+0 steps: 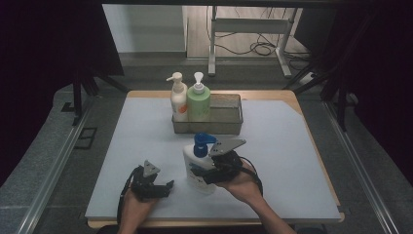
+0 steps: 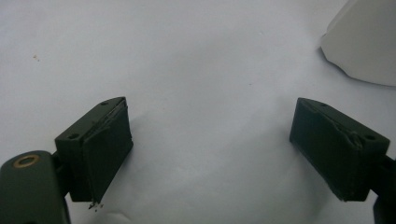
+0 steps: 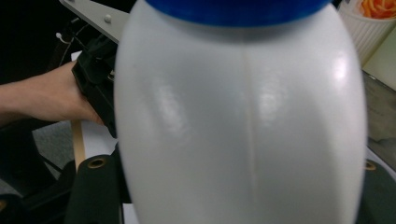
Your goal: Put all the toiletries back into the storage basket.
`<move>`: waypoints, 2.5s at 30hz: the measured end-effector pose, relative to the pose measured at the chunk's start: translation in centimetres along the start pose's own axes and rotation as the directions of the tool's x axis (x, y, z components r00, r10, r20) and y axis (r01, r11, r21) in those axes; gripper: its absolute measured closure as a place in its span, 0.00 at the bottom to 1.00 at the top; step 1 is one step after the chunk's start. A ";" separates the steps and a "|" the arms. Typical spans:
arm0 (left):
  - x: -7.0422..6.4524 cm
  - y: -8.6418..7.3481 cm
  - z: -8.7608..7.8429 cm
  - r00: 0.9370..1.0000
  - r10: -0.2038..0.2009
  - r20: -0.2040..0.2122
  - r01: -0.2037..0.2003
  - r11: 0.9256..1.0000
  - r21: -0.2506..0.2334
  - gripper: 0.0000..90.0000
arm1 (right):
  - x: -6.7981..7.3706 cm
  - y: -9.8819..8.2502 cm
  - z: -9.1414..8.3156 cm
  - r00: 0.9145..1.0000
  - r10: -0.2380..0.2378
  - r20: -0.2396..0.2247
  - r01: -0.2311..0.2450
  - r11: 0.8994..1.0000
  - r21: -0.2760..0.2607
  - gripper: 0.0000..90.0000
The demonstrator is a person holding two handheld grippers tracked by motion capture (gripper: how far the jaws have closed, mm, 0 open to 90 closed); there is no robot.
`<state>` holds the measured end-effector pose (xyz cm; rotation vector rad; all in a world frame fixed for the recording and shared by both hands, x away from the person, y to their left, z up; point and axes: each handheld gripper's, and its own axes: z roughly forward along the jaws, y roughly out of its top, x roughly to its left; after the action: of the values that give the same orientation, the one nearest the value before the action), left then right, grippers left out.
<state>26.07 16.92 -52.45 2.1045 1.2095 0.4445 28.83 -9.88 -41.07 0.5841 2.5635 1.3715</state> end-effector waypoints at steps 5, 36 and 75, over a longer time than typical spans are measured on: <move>0.0 0.0 0.0 1.000 0.000 0.000 0.000 1.000 0.000 0.14 | 0.2 0.1 -0.1 1.000 -0.010 0.015 0.010 1.000 0.008 0.41; 0.0 0.0 0.0 1.000 0.001 0.000 -0.001 1.000 0.001 0.14 | -2.9 1.3 -3.4 0.993 0.043 0.107 -0.043 0.999 -0.004 0.42; 0.0 0.0 0.0 1.000 0.003 -0.001 -0.003 1.000 -0.001 0.14 | -9.2 5.5 -6.0 0.946 0.125 0.300 -0.106 0.991 -0.076 0.42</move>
<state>26.09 16.94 -52.47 2.1056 1.2068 0.4467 36.54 -15.57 -33.42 0.8737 2.2677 1.2716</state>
